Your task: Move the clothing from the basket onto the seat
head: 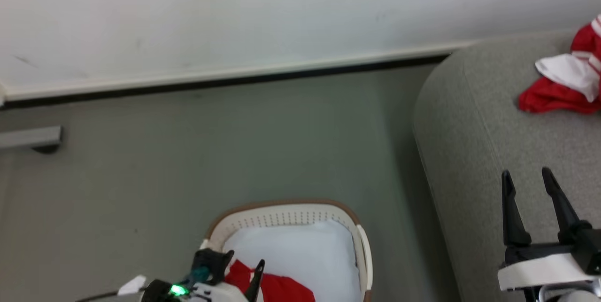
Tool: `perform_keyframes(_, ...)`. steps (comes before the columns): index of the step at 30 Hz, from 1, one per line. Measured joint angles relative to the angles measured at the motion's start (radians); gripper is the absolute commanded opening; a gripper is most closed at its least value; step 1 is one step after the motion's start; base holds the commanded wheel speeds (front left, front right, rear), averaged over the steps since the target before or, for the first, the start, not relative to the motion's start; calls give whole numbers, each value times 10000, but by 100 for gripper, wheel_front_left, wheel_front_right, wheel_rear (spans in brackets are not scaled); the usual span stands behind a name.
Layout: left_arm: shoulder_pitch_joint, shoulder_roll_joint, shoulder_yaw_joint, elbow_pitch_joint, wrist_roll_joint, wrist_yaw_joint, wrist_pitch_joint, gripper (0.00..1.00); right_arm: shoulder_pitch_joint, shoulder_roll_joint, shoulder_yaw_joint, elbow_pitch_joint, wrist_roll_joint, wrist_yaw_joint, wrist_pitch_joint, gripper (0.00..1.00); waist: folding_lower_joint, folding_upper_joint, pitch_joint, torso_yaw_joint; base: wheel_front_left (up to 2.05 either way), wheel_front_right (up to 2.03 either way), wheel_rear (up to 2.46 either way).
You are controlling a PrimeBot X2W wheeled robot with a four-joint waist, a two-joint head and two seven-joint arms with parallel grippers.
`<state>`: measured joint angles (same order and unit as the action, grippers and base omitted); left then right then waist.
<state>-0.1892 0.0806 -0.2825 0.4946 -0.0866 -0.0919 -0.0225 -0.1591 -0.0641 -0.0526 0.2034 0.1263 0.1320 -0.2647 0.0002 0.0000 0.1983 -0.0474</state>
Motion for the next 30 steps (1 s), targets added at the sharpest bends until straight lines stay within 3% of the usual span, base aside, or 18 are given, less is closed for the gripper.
perform_keyframes(9,-1677,61,-731,1797,362,-146,1465,100,-947,65,249,-403,100,0,-2,100,1,0,1875,-599,0,0,0)
perform_keyframes(16,-2947,522,-1120,3133,876,-190,2345,100,-1612,107,466,-754,456,-2,-2,100,1,0,3230,-1144,0,0,0)
perform_keyframes(30,-5263,1120,-1574,4792,1363,-194,3032,100,-2319,119,886,-1618,1737,0,-2,100,1,0,5876,-1880,0,0,0)
